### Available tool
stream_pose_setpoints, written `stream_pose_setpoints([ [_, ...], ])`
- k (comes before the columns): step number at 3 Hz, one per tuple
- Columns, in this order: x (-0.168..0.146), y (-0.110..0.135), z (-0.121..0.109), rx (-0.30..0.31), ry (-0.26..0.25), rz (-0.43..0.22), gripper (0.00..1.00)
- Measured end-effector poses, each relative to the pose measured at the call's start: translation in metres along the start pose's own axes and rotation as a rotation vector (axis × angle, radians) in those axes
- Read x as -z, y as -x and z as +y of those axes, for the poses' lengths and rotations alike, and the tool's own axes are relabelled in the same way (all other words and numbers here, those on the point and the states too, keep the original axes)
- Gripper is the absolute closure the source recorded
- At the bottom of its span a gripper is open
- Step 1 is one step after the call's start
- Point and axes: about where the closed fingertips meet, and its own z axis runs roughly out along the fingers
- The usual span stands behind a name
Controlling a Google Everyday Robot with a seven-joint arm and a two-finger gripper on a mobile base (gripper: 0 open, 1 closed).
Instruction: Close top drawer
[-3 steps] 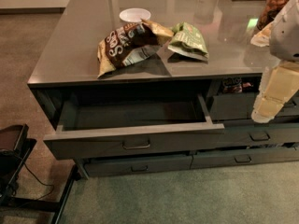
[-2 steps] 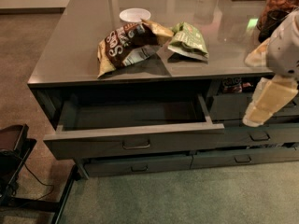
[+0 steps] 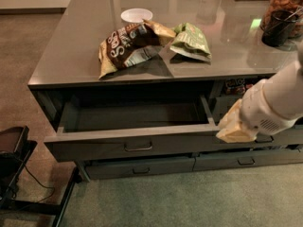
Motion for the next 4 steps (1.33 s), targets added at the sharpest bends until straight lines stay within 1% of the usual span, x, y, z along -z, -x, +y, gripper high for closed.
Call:
stream_pose_setpoints([
  [1,-0.062,-0.008,0.017,-0.032,0.058,-0.084,0.89],
  [2,-0.129,-0.013,0.040,-0.060,0.150,-0.180,1.00],
  [3,-0.204,-0.015,0.069,-0.080,0.285,-0.262,1.00],
  [4,-0.204,-0.015,0.069,-0.080,0.285,-0.262,1.00],
])
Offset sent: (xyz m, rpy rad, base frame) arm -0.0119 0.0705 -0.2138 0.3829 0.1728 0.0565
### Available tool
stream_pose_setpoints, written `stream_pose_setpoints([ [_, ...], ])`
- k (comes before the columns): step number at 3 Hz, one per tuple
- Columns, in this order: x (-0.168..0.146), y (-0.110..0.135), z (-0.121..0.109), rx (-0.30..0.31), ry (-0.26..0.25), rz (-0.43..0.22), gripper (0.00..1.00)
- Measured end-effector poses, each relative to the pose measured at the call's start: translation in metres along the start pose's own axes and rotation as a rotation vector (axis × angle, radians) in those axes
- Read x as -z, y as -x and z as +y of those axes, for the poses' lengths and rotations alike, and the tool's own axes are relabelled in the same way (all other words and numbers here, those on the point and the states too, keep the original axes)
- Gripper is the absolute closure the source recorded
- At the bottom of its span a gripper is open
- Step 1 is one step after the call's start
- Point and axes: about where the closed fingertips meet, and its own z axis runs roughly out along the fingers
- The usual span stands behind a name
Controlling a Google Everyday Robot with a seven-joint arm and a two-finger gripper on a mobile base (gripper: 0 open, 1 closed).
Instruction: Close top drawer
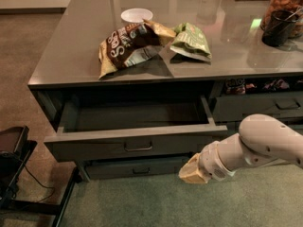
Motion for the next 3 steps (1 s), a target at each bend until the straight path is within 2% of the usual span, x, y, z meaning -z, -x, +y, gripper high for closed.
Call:
stream_pose_setpoints([
  [1,-0.005,-0.006,-0.005,-0.005,-0.045,0.023,1.00],
  [2,-0.018,-0.012,-0.024,0.086,-0.141,0.075,1.00],
  [3,-0.024,-0.010,-0.052,0.204,-0.262,0.087,1.00],
])
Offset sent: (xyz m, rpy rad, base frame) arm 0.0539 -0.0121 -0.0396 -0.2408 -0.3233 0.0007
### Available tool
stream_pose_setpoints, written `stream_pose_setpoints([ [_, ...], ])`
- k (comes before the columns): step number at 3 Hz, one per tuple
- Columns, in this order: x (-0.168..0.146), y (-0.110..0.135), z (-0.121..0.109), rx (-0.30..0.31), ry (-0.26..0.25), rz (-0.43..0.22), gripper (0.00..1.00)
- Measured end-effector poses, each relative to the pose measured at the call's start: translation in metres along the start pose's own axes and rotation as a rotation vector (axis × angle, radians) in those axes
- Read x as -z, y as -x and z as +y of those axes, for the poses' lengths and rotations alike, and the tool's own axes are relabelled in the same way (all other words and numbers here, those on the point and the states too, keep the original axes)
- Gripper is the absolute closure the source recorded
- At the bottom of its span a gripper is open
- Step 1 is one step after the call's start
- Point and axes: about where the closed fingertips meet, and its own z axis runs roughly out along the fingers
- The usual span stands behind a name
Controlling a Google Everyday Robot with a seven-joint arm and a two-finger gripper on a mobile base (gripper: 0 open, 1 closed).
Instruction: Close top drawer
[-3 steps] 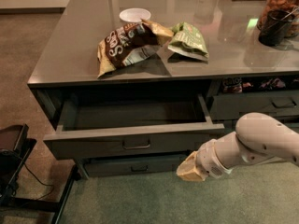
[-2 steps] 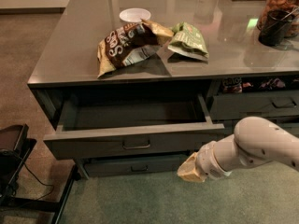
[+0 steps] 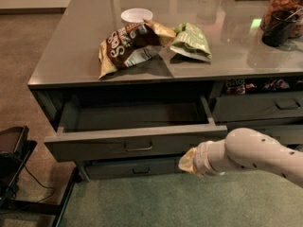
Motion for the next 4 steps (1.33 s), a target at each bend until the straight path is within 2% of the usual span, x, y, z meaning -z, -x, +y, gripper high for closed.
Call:
stream_pose_setpoints([
  [2,0.002,0.013,-0.049,0.212,-0.244,-0.061,1.00],
  [3,0.002,0.013,-0.049,0.212,-0.245,-0.061,1.00],
  [4,0.003,0.010,-0.051,0.239,-0.297,-0.042,1.00],
])
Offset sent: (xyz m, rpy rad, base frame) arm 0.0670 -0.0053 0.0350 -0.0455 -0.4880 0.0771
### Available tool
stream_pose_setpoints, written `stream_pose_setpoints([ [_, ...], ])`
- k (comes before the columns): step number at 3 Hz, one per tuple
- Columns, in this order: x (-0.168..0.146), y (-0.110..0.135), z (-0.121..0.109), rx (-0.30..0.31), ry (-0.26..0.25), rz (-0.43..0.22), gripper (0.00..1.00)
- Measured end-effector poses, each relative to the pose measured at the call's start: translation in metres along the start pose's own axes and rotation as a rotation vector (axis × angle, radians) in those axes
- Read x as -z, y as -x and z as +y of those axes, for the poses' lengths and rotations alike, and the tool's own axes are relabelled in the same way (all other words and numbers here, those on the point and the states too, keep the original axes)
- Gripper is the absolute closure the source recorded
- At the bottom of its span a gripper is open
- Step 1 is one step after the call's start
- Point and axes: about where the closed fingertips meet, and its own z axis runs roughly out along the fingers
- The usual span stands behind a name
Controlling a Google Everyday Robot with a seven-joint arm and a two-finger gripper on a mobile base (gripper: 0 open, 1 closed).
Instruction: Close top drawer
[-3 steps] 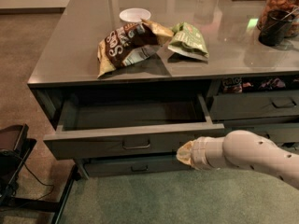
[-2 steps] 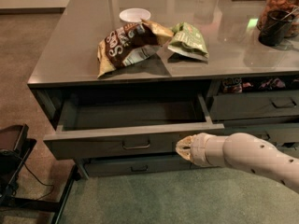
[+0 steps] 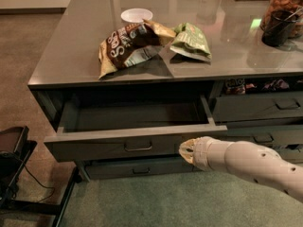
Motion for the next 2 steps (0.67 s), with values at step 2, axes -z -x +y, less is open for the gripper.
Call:
stream_pose_setpoints([
  [2,-0.014,-0.006,-0.017,0.097,-0.179,-0.013,1.00],
])
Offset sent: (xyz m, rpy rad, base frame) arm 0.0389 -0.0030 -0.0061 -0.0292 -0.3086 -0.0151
